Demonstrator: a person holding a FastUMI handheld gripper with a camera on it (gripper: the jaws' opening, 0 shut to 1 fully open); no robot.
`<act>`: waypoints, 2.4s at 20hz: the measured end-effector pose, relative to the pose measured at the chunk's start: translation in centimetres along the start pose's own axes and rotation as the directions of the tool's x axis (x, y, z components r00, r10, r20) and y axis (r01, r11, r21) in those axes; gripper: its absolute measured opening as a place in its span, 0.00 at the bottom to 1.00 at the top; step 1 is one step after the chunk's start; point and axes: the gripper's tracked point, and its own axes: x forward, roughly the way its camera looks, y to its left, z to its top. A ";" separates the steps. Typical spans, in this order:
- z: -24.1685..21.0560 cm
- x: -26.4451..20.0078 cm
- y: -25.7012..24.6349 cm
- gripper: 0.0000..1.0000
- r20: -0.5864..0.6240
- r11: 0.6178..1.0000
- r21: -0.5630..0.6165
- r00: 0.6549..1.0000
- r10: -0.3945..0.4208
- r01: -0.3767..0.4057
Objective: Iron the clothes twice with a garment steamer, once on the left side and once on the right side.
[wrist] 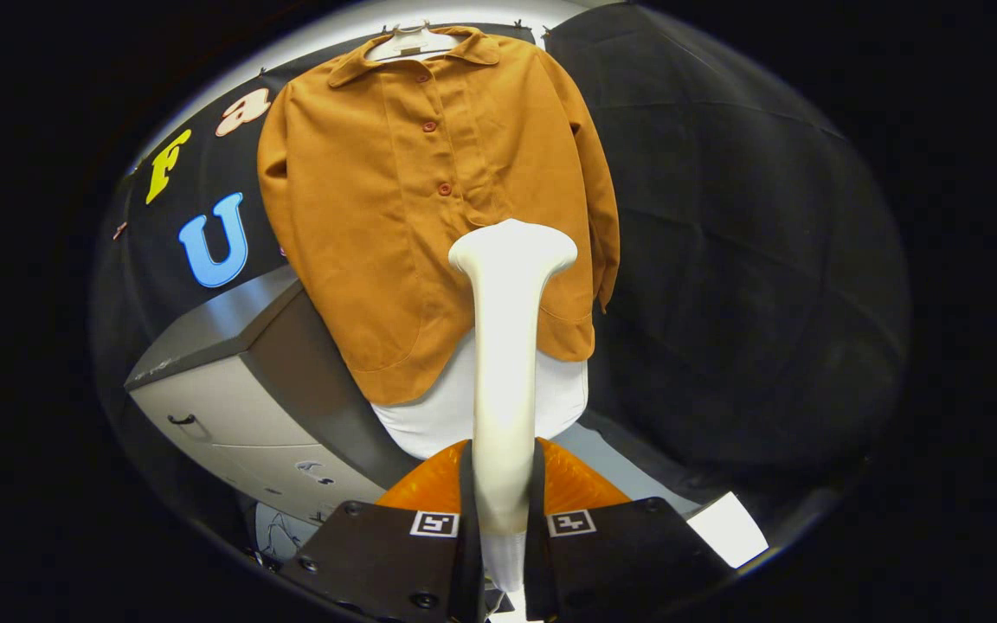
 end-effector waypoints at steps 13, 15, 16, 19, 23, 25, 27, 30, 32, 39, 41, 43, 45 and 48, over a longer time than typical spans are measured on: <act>8.9 -9.2 6.1 0.22 0.233 0.995 -0.042 0.968 0.095 -0.087; 12.0 -10.9 7.6 0.22 0.295 0.992 -0.066 0.948 0.118 -0.103; 13.6 -11.6 8.2 0.22 0.325 0.991 -0.076 0.937 0.129 -0.110; 17.7 -13.4 10.6 0.22 0.395 0.986 -0.101 0.904 0.161 -0.131; 21.6 -14.4 12.7 0.22 0.443 0.984 -0.094 0.879 0.178 -0.152; 23.1 -14.5 13.6 0.22 0.462 0.983 -0.084 0.868 0.184 -0.163; 24.5 -14.6 14.5 0.22 0.477 0.981 -0.083 0.857 0.192 -0.173; 26.4 -14.8 15.9 0.22 0.501 0.979 -0.099 0.841 0.204 -0.179; 27.3 -15.0 16.6 0.21 0.509 0.977 -0.114 0.834 0.214 -0.181; 28.4 -15.0 17.8 0.21 0.513 0.973 -0.118 0.827 0.229 -0.197; 28.5 -15.0 17.8 0.21 0.513 0.973 -0.118 0.827 0.229 -0.197; 28.5 -15.2 17.8 0.21 0.515 0.973 -0.119 0.826 0.230 -0.196; 28.5 -15.3 17.9 0.21 0.516 0.973 -0.124 0.825 0.232 -0.196; 28.3 -15.3 18.0 0.21 0.514 0.972 -0.127 0.824 0.236 -0.199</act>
